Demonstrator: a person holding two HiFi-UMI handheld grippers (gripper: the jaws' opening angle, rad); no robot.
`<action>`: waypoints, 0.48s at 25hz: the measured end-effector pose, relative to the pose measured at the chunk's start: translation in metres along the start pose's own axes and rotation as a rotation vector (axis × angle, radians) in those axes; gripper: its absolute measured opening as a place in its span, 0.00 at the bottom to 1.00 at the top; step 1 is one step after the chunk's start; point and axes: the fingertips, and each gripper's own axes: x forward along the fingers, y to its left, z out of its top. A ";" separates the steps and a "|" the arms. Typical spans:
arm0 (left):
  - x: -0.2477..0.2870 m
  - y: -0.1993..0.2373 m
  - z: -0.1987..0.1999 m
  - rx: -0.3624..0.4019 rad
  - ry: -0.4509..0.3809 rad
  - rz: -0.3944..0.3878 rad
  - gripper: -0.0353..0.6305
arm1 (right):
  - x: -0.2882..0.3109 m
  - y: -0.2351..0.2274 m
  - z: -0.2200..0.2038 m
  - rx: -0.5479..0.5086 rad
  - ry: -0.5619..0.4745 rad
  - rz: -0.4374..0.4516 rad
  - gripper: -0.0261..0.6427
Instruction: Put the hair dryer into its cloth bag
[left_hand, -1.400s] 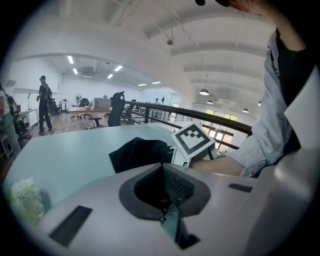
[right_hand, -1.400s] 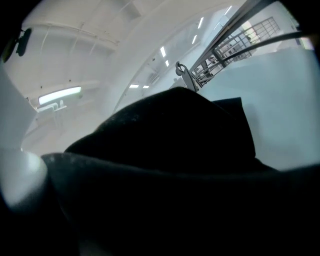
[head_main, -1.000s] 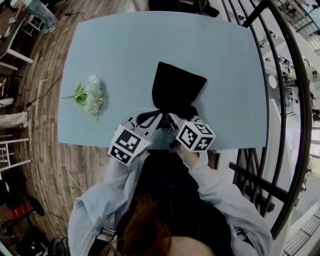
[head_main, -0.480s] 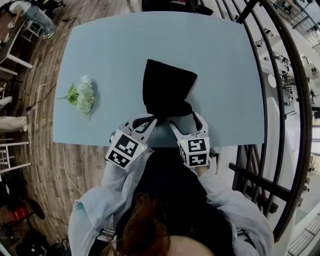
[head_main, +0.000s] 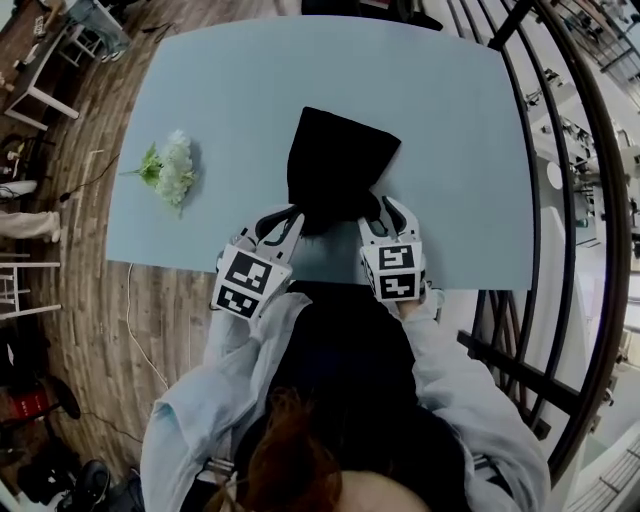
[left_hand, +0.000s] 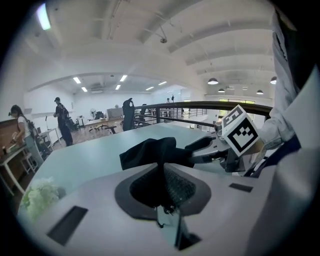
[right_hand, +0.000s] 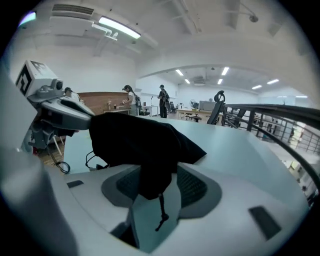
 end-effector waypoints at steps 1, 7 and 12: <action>-0.004 0.002 -0.006 -0.022 0.018 0.015 0.09 | 0.002 -0.002 0.003 0.004 -0.011 -0.007 0.34; -0.017 0.012 -0.066 -0.157 0.159 0.074 0.42 | 0.001 0.000 0.002 0.024 -0.007 -0.018 0.29; 0.007 0.036 -0.095 -0.106 0.165 0.151 0.42 | -0.001 -0.004 -0.014 0.086 0.041 -0.087 0.36</action>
